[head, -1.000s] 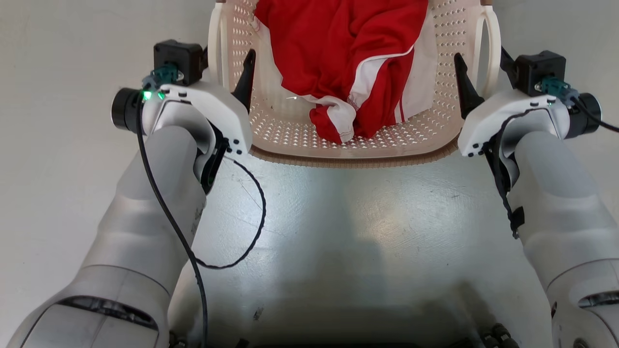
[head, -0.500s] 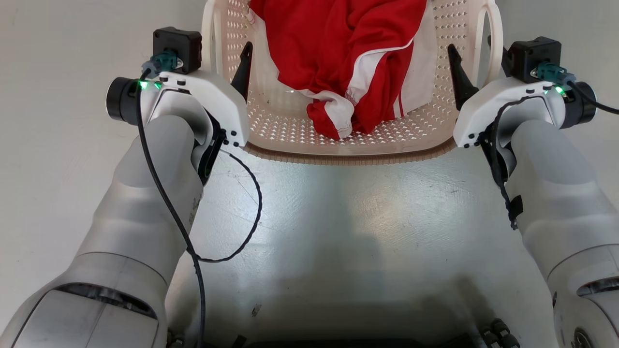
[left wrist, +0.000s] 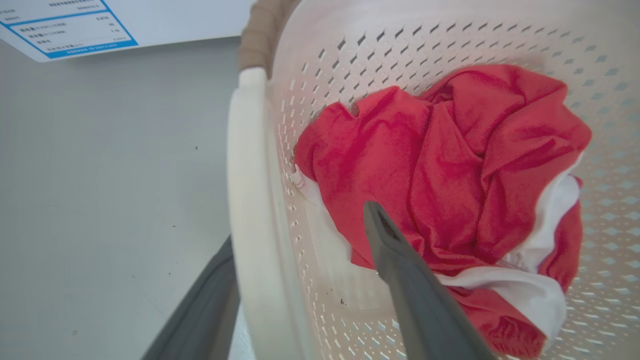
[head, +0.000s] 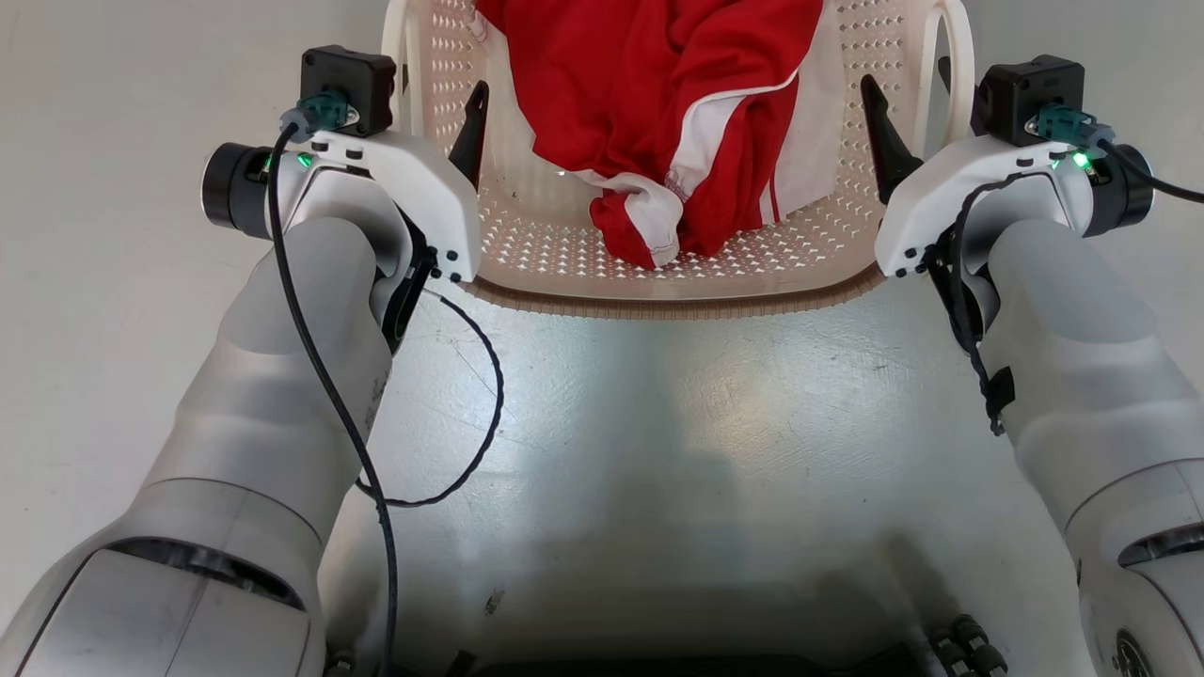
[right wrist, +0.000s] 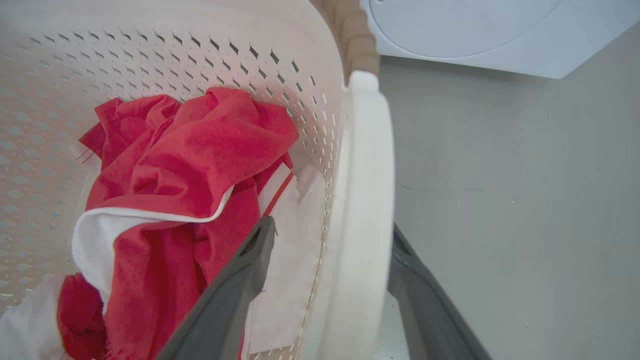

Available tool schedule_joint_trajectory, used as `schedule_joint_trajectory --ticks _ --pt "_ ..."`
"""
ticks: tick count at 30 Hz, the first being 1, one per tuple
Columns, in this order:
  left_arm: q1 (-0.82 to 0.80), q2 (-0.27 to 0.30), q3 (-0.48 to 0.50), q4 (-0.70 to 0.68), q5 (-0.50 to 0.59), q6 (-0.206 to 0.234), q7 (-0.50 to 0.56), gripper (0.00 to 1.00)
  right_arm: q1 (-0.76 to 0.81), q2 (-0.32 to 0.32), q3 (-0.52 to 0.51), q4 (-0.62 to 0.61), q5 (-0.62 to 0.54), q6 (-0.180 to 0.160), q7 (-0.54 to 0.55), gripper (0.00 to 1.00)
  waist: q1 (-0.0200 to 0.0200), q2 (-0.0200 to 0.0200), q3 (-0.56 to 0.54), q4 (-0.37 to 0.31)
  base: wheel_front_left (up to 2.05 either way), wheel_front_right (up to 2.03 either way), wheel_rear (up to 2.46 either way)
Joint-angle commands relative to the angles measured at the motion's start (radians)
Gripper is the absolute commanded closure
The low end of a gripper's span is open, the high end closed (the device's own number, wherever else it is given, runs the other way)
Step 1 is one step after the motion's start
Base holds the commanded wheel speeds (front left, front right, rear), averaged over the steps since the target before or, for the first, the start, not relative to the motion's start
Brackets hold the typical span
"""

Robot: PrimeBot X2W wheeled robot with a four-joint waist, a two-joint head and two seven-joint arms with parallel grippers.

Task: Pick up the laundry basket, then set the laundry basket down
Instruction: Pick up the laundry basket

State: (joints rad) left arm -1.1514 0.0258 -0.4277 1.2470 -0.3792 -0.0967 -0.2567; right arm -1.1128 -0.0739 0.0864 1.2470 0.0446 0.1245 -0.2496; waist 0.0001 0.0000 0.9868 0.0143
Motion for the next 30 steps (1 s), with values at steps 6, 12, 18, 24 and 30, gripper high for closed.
schedule_joint_trajectory --ticks 6,12,18,24,30 --pt "0.003 0.024 -0.001 0.000 -0.013 0.012 -0.005 0.00 0.024 0.024 0.030 0.007 0.027 0.006 0.003 0.00 -0.0001 0.0000 0.003 -0.002 0.00 0.00 0.00" --pt "0.000 0.025 -0.002 0.004 -0.017 0.016 -0.005 0.00 0.027 0.024 0.042 0.014 0.049 0.006 0.011 0.00 -0.0001 0.0000 0.004 -0.003 0.00 0.00 0.00" --pt "0.000 0.026 -0.014 0.015 -0.018 0.007 0.006 1.00 0.036 0.024 0.075 0.011 0.090 0.006 0.014 1.00 -0.0001 0.0000 0.002 -0.004 0.00 0.00 0.00" --pt "-0.001 0.029 -0.034 0.023 -0.006 0.017 0.003 1.00 0.048 0.024 0.117 0.015 0.133 0.006 0.040 1.00 -0.0001 0.0000 -0.006 -0.011 0.00 0.00 0.00" --pt "0.020 0.028 -0.045 0.033 -0.010 0.019 0.015 1.00 0.076 0.024 0.173 0.015 0.171 0.006 0.070 1.00 -0.0001 0.0000 -0.035 -0.018 0.00 0.00 0.00"
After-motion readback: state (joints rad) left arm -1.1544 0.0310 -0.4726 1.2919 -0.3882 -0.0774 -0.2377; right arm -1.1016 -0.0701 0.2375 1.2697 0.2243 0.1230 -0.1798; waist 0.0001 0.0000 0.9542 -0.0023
